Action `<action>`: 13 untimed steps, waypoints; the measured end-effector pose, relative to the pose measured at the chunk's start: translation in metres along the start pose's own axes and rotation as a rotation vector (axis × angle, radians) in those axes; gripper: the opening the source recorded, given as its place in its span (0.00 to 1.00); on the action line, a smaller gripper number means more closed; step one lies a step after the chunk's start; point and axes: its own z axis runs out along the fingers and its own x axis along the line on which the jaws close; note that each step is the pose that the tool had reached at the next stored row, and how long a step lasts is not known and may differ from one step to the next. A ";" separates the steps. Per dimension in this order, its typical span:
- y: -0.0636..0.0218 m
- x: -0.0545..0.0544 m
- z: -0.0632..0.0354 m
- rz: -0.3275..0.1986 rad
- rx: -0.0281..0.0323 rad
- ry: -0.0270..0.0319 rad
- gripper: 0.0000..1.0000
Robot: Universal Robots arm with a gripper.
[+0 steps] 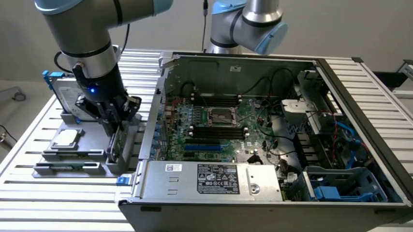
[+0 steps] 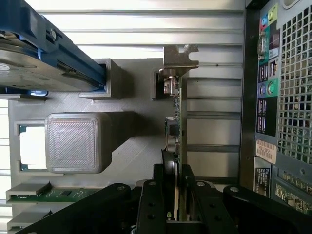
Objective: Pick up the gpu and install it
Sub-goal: 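Pick up the gpu and move the gpu toward the slot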
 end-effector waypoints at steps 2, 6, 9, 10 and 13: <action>0.0005 0.000 -0.0083 0.000 0.0000 0.0001 0.26; 0.0021 0.001 -0.0262 0.000 -0.0001 0.0000 0.26; 0.0038 0.001 -0.0400 0.000 0.0000 0.0002 0.26; 0.0049 0.001 -0.0444 0.000 0.0001 0.0002 0.26; 0.0108 0.002 -0.0577 0.001 0.0000 0.0001 0.26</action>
